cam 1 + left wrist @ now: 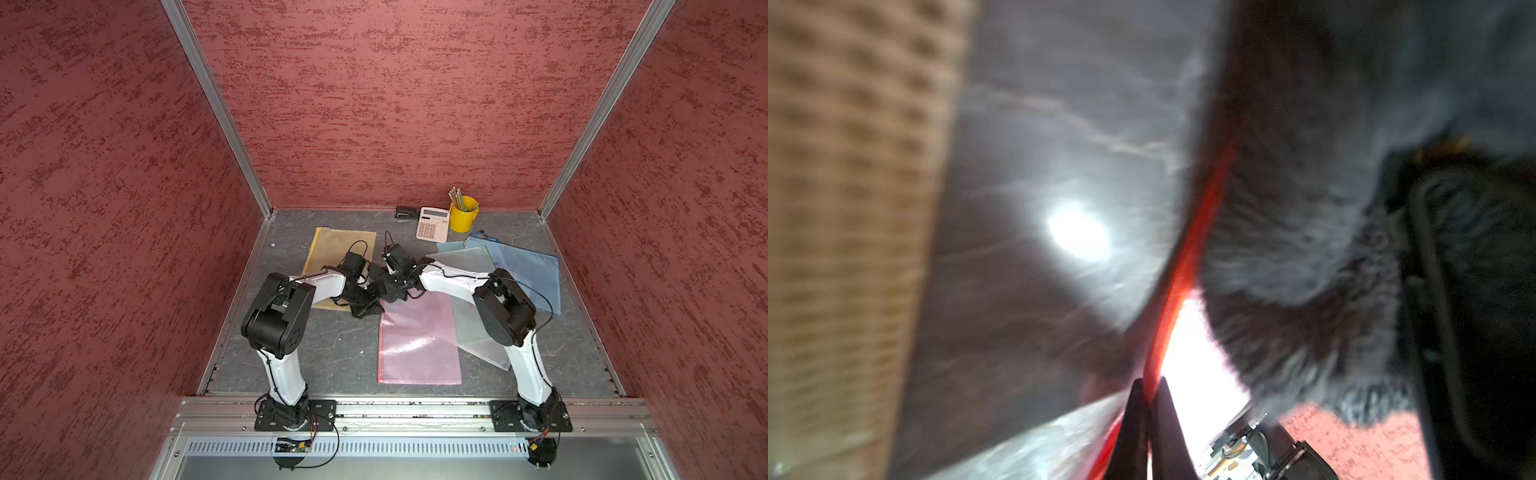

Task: Wipe the document bag
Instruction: Wipe the dirt from the document bag.

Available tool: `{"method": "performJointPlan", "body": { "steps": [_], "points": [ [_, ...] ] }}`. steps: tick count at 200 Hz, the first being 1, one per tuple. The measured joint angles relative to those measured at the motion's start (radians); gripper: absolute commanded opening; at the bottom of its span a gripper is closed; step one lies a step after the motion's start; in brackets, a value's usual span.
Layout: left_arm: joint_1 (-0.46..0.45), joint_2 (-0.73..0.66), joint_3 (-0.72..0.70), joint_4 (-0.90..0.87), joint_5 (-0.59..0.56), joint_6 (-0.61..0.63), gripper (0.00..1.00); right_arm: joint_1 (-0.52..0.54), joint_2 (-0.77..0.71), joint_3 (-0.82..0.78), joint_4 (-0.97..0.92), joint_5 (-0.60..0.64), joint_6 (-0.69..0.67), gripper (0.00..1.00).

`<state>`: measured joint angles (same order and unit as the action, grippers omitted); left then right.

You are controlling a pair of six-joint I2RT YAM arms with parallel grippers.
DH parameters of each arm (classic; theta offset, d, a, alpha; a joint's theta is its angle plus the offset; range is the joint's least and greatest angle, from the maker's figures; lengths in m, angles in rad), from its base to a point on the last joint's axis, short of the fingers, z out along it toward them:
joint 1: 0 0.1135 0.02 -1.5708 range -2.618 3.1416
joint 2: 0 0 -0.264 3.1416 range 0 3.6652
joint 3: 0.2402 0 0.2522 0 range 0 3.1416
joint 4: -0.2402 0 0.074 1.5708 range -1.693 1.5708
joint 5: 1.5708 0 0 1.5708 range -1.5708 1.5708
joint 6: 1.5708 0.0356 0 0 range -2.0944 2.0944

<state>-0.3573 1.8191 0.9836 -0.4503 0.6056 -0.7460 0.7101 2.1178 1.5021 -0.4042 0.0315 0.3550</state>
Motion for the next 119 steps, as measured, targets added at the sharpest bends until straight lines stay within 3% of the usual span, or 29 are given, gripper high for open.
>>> {"method": "performJointPlan", "body": {
  "steps": [20, 42, 61, 87, 119],
  "points": [
    [0.003, -0.016, -0.023, 0.027, -0.002, -0.012, 0.00, -0.132, -0.115, -0.143, -0.020, 0.040, -0.010, 0.00],
    [0.008, -0.022, -0.042, 0.039, -0.002, -0.030, 0.00, -0.283, -0.157, -0.176, -0.054, 0.113, -0.036, 0.00],
    [0.010, -0.023, -0.051, 0.053, -0.001, -0.047, 0.00, -0.320, -0.173, -0.172, -0.076, 0.140, -0.041, 0.00],
    [0.010, -0.030, -0.062, 0.074, -0.002, -0.071, 0.00, -0.205, -0.216, -0.146, -0.100, 0.126, -0.040, 0.00],
    [0.010, -0.040, -0.081, 0.114, -0.002, -0.109, 0.00, 0.074, -0.227, -0.068, -0.075, 0.050, -0.022, 0.00]
  ]
}}
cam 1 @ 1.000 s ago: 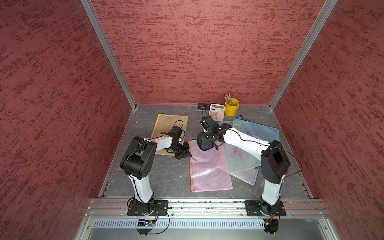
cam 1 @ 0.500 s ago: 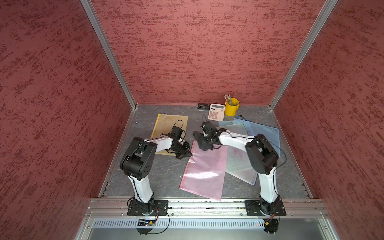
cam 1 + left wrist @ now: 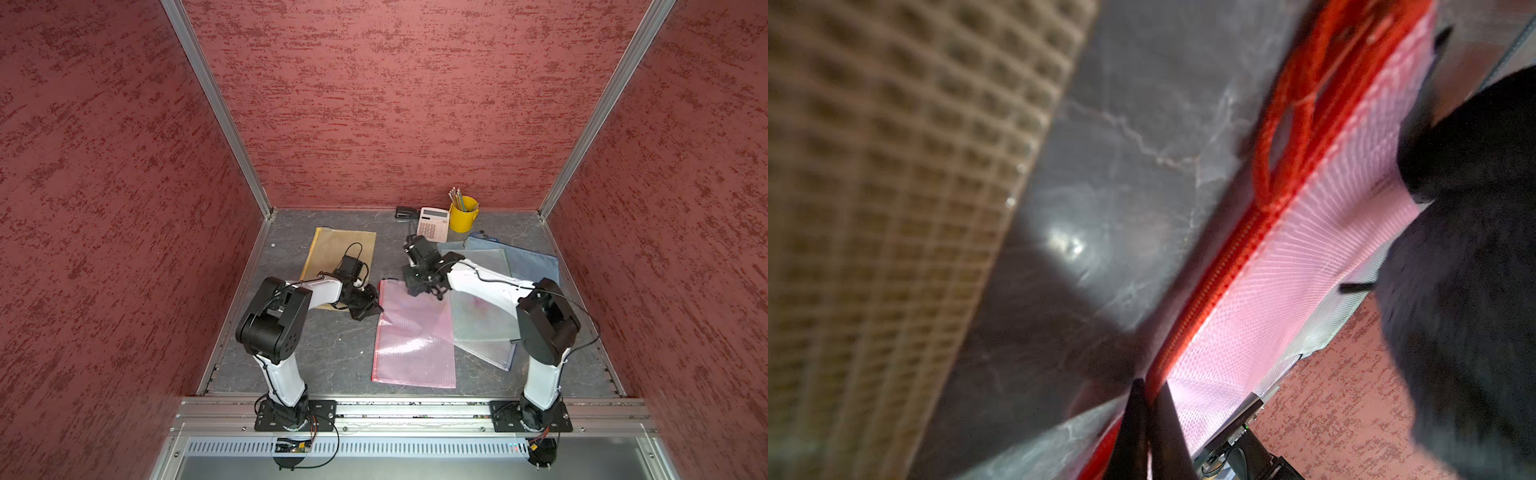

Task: Wipe the document bag
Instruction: Wipe the dirt from the document bag.

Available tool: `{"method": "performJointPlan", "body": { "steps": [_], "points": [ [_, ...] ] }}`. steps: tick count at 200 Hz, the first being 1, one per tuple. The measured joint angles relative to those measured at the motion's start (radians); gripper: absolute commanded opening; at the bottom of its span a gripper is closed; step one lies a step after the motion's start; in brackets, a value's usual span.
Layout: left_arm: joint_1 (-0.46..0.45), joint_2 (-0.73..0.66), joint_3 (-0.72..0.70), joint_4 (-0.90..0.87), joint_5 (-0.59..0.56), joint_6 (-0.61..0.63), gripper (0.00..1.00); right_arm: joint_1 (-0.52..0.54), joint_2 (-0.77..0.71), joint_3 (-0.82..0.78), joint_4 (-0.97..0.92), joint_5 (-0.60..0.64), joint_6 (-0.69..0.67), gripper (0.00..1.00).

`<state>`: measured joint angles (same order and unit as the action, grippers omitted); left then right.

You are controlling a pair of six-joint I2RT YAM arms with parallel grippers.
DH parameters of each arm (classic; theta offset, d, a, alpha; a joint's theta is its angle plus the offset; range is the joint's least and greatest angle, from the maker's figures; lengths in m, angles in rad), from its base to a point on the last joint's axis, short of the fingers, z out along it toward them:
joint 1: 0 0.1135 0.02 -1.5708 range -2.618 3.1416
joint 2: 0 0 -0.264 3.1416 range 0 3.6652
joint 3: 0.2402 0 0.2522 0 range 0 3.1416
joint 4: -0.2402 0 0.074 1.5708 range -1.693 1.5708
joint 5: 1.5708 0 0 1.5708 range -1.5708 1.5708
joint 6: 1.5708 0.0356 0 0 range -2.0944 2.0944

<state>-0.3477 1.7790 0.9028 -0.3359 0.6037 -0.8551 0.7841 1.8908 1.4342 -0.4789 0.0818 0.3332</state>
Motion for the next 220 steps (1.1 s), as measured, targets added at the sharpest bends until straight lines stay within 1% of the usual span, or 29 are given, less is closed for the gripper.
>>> {"method": "performJointPlan", "body": {
  "steps": [11, 18, 33, 48, 53, 62, 81, 92, 100, 115, 134, 154, 166, 175, 186, 200, 211, 220],
  "points": [
    [0.000, 0.000, -0.002, 0.007, -0.001, -0.010, 0.00, 0.080, 0.011, -0.005, 0.019, -0.033, 0.012, 0.00],
    [0.000, 0.000, -0.004, 0.010, -0.002, -0.015, 0.00, 0.114, 0.021, -0.023, 0.036, -0.051, 0.023, 0.00],
    [0.000, 0.000, -0.006, 0.013, -0.004, -0.026, 0.00, 0.132, 0.033, -0.103, 0.068, -0.062, 0.051, 0.00],
    [0.000, -0.001, -0.007, 0.018, -0.004, -0.035, 0.00, 0.099, 0.035, -0.215, 0.076, -0.063, 0.088, 0.00],
    [0.000, -0.001, -0.007, 0.021, -0.004, -0.037, 0.00, 0.083, 0.023, -0.256, 0.103, -0.081, 0.106, 0.00],
    [0.001, -0.001, -0.008, 0.031, -0.001, -0.040, 0.00, 0.061, -0.020, -0.316, 0.136, -0.085, 0.133, 0.00],
    [0.001, -0.002, -0.009, 0.040, 0.002, -0.035, 0.00, -0.014, -0.156, -0.499, 0.180, -0.104, 0.186, 0.00],
    [0.002, -0.003, -0.009, 0.039, 0.006, -0.026, 0.00, -0.077, -0.229, -0.573, 0.158, -0.099, 0.198, 0.00],
    [0.003, -0.004, -0.009, 0.037, 0.009, -0.014, 0.00, -0.120, -0.264, -0.593, 0.120, -0.093, 0.202, 0.00],
    [0.003, -0.006, -0.008, 0.025, 0.013, 0.011, 0.00, -0.170, -0.284, -0.560, 0.011, -0.051, 0.195, 0.00],
    [0.003, -0.006, -0.008, 0.006, 0.012, 0.034, 0.00, -0.175, -0.262, -0.411, -0.101, -0.021, 0.177, 0.00],
    [0.000, -0.006, -0.008, -0.006, 0.012, 0.049, 0.00, -0.137, -0.200, -0.201, -0.095, -0.029, 0.161, 0.00],
    [-0.002, -0.006, -0.008, -0.009, 0.010, 0.056, 0.00, -0.103, -0.132, -0.084, -0.050, -0.039, 0.154, 0.00],
    [-0.004, -0.006, -0.006, -0.011, 0.007, 0.060, 0.00, -0.077, -0.078, -0.027, -0.003, -0.045, 0.150, 0.00],
    [-0.007, -0.006, -0.005, -0.014, 0.002, 0.060, 0.00, -0.047, -0.010, 0.001, 0.053, -0.058, 0.148, 0.00],
    [-0.009, -0.006, -0.003, -0.016, -0.002, 0.061, 0.00, -0.023, 0.071, -0.005, 0.095, -0.070, 0.150, 0.00],
    [-0.010, -0.007, -0.003, -0.017, -0.004, 0.060, 0.00, -0.008, 0.133, -0.034, 0.105, -0.076, 0.154, 0.00],
    [-0.010, -0.010, -0.003, -0.017, -0.005, 0.060, 0.00, -0.009, 0.157, -0.079, 0.131, -0.081, 0.165, 0.00]
  ]
}}
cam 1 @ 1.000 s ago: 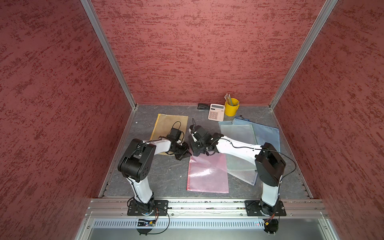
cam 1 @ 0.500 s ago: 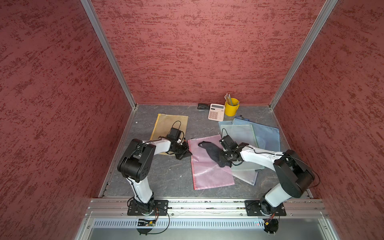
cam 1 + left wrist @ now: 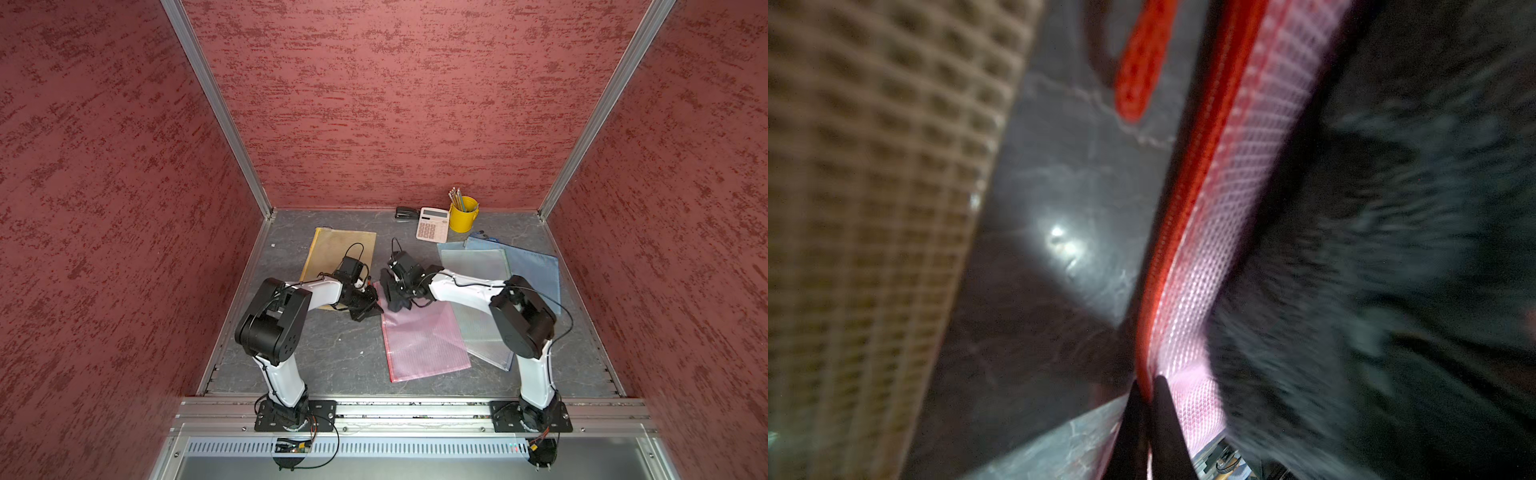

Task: Wipe the document bag
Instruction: Wipe the dirt from the document bag.

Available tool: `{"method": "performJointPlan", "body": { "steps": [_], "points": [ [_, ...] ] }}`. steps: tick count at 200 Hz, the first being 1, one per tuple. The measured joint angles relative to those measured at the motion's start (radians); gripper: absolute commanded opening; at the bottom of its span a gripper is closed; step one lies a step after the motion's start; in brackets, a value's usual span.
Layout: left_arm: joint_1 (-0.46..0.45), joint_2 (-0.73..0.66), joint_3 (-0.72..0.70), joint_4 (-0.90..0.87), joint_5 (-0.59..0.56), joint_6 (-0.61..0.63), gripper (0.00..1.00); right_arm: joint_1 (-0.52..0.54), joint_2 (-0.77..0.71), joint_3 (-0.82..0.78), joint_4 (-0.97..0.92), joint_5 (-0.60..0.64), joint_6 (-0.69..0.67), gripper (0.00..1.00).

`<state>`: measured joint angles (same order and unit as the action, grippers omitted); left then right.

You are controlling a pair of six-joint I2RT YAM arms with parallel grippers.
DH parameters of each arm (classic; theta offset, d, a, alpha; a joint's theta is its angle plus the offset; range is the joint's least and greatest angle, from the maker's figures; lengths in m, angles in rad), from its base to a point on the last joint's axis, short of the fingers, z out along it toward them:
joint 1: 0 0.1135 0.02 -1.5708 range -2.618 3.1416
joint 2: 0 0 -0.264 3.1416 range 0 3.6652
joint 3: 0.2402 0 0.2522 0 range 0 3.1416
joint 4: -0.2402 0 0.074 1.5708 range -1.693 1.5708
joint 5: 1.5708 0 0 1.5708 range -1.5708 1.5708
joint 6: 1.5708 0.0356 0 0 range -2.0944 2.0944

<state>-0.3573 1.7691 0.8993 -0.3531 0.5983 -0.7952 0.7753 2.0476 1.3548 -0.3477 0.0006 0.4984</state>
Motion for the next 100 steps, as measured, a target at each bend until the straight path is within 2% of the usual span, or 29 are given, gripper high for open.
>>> {"method": "performJointPlan", "body": {
  "steps": [21, 44, 66, 81, 100],
  "points": [
    [0.006, -0.031, -0.018, 0.017, -0.002, -0.007, 0.00, -0.048, -0.089, -0.124, 0.056, -0.008, 0.015, 0.00],
    [0.023, -0.089, -0.057, 0.055, 0.006, -0.021, 0.00, -0.182, -0.222, -0.292, 0.062, 0.011, 0.017, 0.00],
    [0.036, -0.117, -0.068, 0.060, 0.010, -0.023, 0.00, -0.283, -0.293, -0.355, 0.014, 0.076, -0.001, 0.00],
    [0.045, -0.121, -0.068, 0.048, 0.003, -0.022, 0.00, -0.289, -0.319, -0.348, -0.039, 0.123, -0.013, 0.00],
    [0.054, -0.121, -0.069, 0.033, 0.000, -0.022, 0.00, -0.206, -0.356, -0.293, -0.105, 0.159, -0.022, 0.00]
  ]
}}
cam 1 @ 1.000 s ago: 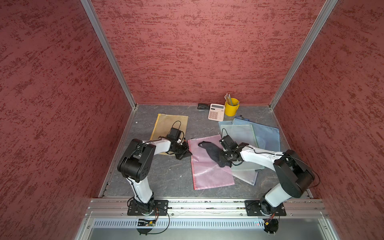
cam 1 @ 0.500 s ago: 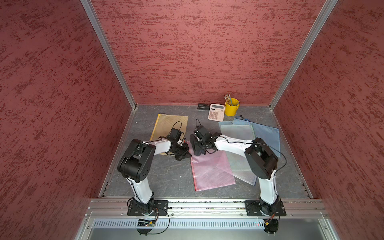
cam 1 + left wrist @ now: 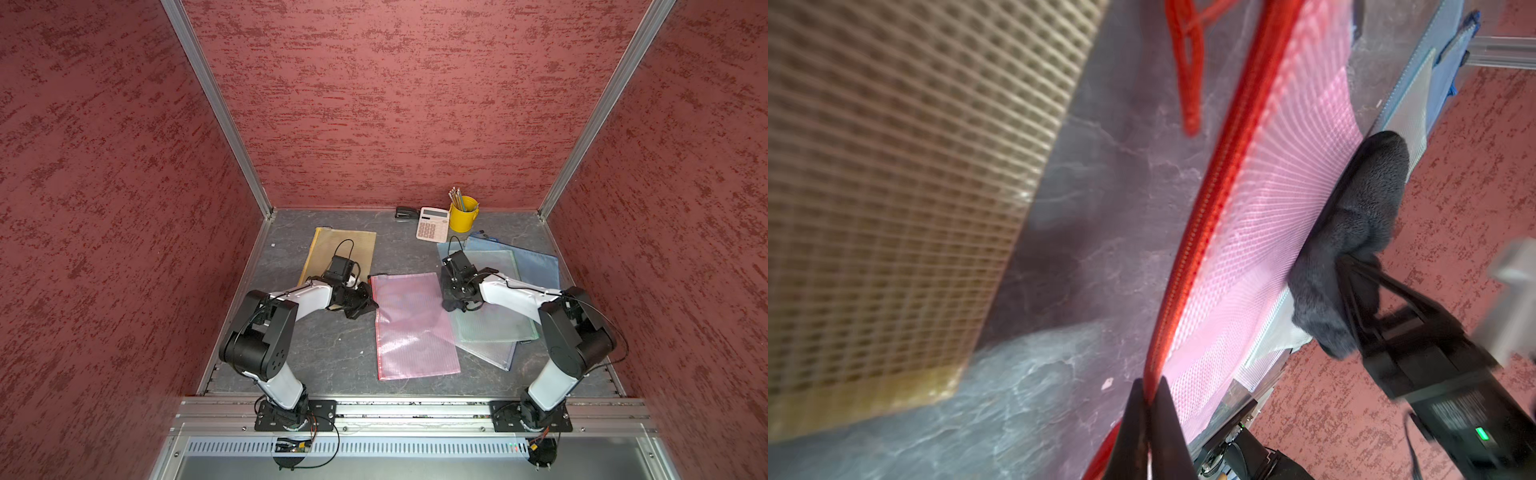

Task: Wipe the document bag
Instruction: Wipe the dirt from the document bag.

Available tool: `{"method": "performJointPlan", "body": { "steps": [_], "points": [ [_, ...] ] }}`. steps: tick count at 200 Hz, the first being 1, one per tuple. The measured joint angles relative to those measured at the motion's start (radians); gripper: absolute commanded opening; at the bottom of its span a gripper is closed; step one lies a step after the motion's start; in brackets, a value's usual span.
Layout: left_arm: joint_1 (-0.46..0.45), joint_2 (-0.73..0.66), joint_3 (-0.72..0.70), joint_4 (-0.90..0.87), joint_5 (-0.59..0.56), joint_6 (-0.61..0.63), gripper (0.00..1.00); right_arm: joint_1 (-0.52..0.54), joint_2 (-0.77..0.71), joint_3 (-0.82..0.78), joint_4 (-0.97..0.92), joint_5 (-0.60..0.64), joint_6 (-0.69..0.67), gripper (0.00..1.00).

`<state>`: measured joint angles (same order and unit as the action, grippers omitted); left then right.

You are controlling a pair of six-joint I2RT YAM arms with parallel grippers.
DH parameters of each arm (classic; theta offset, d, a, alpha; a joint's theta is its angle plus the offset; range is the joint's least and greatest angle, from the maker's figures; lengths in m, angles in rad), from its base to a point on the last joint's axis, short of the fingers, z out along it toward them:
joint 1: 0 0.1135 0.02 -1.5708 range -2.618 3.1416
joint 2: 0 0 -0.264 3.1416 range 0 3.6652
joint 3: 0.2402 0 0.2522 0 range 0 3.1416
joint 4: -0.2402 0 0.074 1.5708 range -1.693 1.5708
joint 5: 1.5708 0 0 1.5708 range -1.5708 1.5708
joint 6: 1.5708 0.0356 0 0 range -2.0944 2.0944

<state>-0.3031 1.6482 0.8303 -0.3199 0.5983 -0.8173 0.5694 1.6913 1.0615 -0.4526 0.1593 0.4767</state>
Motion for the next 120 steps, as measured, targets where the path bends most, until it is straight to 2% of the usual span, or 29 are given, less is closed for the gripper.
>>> {"method": "performJointPlan", "body": {
  "steps": [30, 52, 66, 90, 120],
  "points": [
    [0.000, 0.003, 0.000, -0.003, -0.002, 0.002, 0.00, 0.259, 0.003, 0.165, 0.032, -0.027, -0.006, 0.00],
    [0.000, 0.017, 0.000, -0.002, -0.002, 0.007, 0.00, 0.428, 0.045, 0.181, 0.117, -0.064, 0.006, 0.00],
    [0.000, 0.036, 0.000, -0.008, -0.005, 0.013, 0.00, 0.503, 0.070, 0.101, 0.181, -0.085, 0.041, 0.00],
    [-0.002, 0.056, 0.000, -0.023, -0.008, 0.021, 0.00, 0.554, 0.065, -0.119, 0.214, -0.094, 0.146, 0.00],
    [-0.003, 0.056, 0.005, -0.039, -0.009, 0.034, 0.00, 0.646, -0.134, -0.339, 0.238, -0.069, 0.345, 0.00]
  ]
}}
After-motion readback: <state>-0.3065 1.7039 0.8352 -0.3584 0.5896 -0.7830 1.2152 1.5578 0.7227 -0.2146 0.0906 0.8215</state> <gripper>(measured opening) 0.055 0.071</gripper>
